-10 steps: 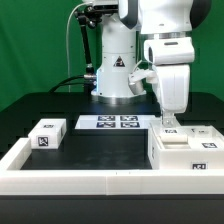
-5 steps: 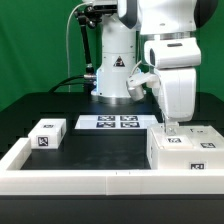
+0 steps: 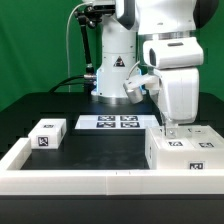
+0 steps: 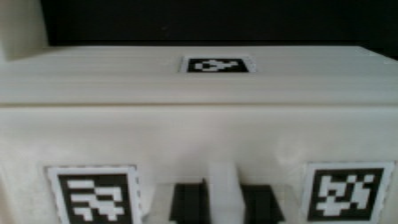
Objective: Assemble cabinet
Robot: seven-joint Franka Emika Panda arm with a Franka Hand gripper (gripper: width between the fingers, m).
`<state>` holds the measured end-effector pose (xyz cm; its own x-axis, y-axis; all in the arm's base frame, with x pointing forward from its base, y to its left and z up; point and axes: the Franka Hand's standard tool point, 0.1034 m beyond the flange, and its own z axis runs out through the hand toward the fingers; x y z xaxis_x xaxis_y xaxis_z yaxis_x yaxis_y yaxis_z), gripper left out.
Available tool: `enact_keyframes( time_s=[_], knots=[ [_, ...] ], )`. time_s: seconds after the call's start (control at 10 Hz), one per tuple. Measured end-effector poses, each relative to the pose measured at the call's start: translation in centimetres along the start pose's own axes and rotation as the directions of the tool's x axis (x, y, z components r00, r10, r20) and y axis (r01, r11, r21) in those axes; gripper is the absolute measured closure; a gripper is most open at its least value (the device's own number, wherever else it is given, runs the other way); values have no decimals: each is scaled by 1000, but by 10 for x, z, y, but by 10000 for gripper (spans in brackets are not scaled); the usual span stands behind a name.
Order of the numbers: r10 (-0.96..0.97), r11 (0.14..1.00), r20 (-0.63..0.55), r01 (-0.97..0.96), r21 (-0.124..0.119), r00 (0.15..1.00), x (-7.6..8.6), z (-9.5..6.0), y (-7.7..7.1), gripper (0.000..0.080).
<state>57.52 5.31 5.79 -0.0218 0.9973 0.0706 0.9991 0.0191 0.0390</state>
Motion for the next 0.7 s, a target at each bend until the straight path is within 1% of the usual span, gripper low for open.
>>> enact_keyframes(
  time_s=[0.4, 0.5, 0.6, 0.7],
  knots=[
    [0, 1000, 0, 0, 0, 1000, 0, 0, 0, 727],
    [0, 1000, 0, 0, 1, 1000, 0, 0, 0, 652],
    [0, 1000, 0, 0, 1, 1000, 0, 0, 0, 518],
    [0, 1000, 0, 0, 1, 1000, 0, 0, 0, 350]
  ],
)
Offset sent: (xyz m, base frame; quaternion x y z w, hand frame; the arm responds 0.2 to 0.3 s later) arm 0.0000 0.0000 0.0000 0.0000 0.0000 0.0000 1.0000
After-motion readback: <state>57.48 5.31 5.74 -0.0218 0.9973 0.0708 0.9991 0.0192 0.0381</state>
